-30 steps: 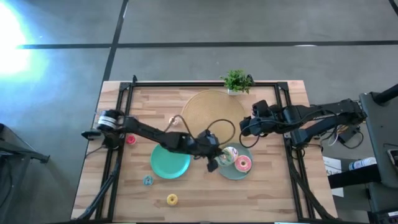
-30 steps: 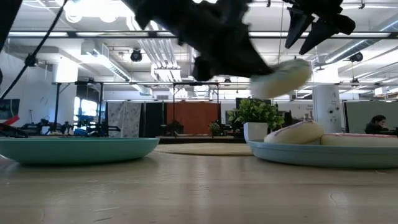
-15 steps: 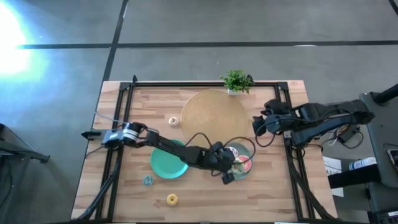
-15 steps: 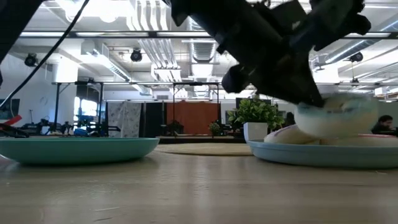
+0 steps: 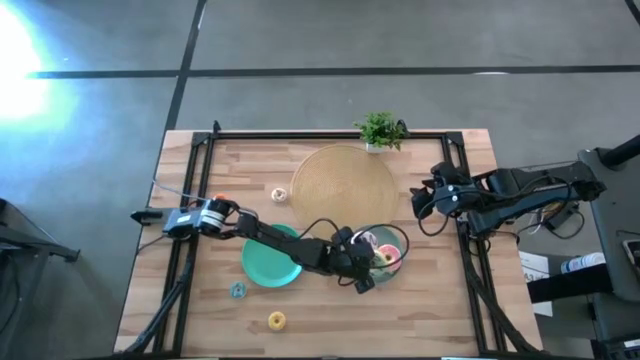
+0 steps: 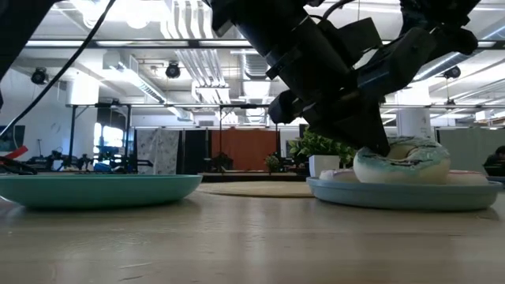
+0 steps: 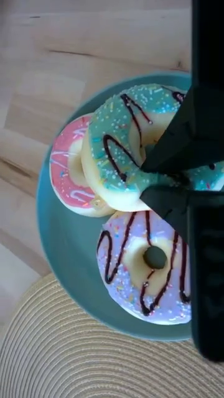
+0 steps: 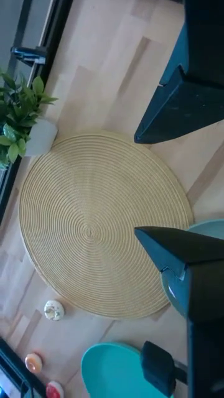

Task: Pick & Place donuts
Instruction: Put the large light blue donut on the gray plate, then put the small white donut on the blue plate

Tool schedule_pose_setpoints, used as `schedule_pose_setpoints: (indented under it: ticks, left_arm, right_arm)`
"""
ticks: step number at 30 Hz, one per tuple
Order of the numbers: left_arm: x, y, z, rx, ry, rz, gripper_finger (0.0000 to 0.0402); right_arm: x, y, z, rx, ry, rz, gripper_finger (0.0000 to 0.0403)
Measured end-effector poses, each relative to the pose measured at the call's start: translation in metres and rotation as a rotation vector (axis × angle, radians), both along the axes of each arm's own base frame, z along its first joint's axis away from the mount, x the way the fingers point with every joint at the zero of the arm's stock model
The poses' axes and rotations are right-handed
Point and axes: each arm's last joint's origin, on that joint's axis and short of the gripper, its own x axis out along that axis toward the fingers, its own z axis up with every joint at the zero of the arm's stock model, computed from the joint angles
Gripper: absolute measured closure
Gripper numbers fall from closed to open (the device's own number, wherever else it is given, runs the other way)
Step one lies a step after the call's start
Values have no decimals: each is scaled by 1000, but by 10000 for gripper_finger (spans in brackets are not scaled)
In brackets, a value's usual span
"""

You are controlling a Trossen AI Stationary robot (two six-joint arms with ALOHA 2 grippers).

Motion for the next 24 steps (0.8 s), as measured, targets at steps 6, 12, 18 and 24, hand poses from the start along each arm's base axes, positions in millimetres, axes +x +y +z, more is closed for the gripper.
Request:
schedule_pose_setpoints:
  ticks: [6, 12, 18, 24]
  left_arm:
    - [-3, -3, 3, 1, 5, -6, 306]
    - [-10, -1, 14, 8, 32, 4, 280]
    - [-26, 4, 45, 69, 59, 36, 279]
    - [-62, 51, 84, -38, 204, 231, 278]
  right_arm:
    - [1, 0, 1, -4, -9, 10, 184]
    - [1, 0, 1, -5, -10, 11, 184]
    - [3, 1, 2, -17, -12, 29, 184]
    - [7, 1, 6, -20, -70, 48, 184]
